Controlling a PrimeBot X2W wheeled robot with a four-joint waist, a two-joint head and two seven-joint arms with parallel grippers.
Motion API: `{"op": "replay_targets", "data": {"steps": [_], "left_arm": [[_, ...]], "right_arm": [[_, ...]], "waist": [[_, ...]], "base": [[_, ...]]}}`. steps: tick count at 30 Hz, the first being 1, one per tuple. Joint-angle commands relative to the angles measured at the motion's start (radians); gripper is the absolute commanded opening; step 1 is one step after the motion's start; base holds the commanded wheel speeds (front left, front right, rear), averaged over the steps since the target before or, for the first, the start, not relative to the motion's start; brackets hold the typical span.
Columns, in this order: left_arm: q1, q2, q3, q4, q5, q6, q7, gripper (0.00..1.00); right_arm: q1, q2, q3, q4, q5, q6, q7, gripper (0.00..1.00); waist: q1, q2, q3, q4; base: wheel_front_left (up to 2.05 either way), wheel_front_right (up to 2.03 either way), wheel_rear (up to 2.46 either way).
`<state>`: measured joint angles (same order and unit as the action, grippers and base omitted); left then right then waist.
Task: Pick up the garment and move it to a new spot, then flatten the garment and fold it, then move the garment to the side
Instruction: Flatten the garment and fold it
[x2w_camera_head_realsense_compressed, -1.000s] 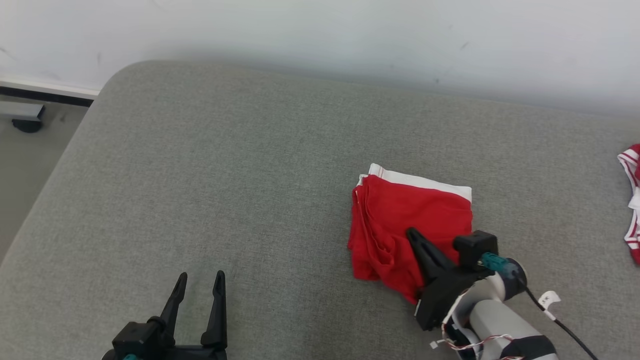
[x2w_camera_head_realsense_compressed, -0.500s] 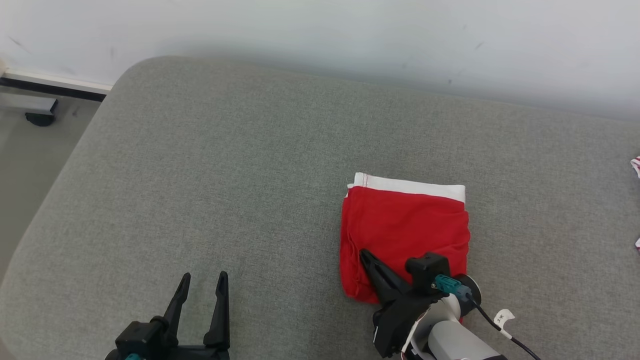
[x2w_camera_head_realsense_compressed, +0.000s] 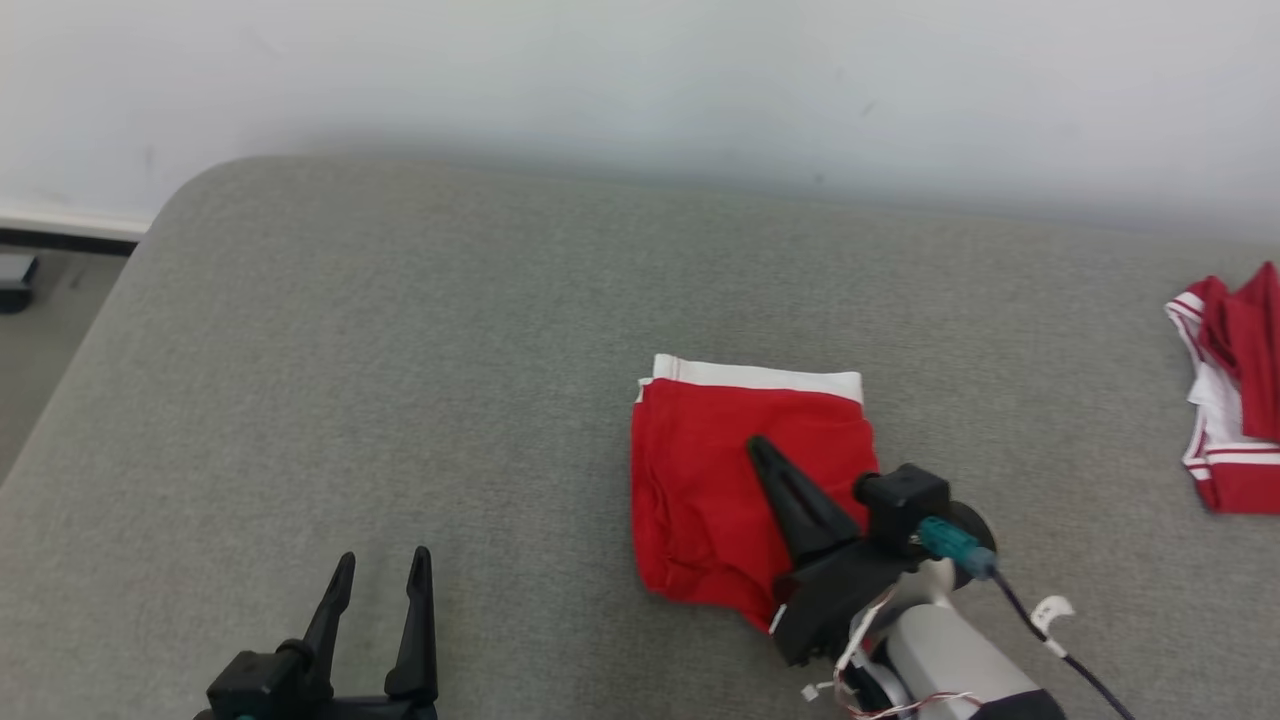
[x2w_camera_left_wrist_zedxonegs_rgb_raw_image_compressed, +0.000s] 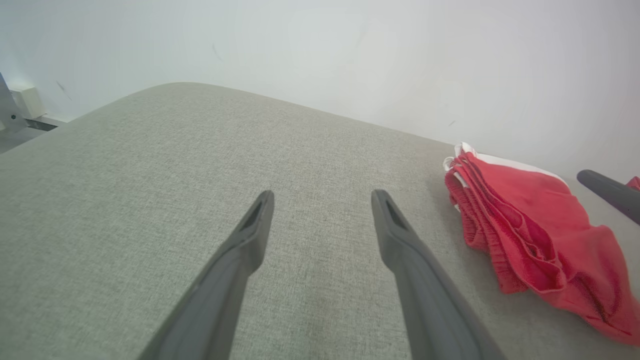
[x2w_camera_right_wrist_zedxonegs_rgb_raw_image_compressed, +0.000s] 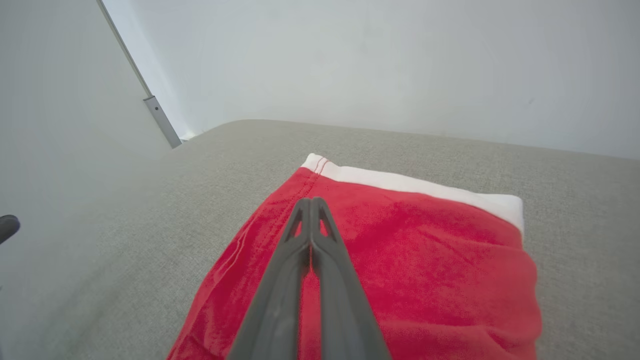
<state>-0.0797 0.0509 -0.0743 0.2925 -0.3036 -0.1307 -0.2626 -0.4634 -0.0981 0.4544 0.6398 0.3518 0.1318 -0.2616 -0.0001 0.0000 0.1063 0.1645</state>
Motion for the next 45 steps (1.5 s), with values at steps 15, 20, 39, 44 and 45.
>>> {"op": "replay_targets", "data": {"steps": [15,20,39,44,45], "left_arm": [[0.066,-0.001,0.051,-0.026,0.049,0.003,-0.003,1.00],[0.087,-0.001,0.075,-0.040,0.074,0.002,-0.003,1.00],[0.166,-0.001,0.149,-0.096,0.128,0.002,-0.003,1.00],[0.175,-0.001,0.152,-0.088,0.126,0.002,-0.003,1.00],[0.175,-0.001,0.154,-0.087,0.126,0.002,-0.003,1.00]], "right_arm": [[0.245,-0.092,-0.288,-0.295,-0.114,-0.002,-0.002,0.51],[0.361,-0.077,-0.383,-0.378,-0.138,-0.002,-0.002,1.00],[0.507,0.013,-0.480,-0.477,-0.183,-0.002,-0.002,1.00],[0.500,0.021,-0.462,-0.457,-0.183,-0.002,-0.002,1.00],[0.500,0.022,-0.462,-0.456,-0.183,-0.002,-0.002,1.00]], "waist": [[0.0001,0.0000,-0.076,-0.148],[0.0001,0.0000,-0.091,-0.178],[0.0001,0.0000,-0.104,-0.217],[0.0001,0.0000,-0.105,-0.210],[0.0001,0.0000,-0.105,-0.208]], "base": [[0.00,0.00,0.00],[0.00,0.00,0.00],[0.00,0.00,0.00],[0.00,0.00,0.00],[0.00,0.00,0.00]]}}
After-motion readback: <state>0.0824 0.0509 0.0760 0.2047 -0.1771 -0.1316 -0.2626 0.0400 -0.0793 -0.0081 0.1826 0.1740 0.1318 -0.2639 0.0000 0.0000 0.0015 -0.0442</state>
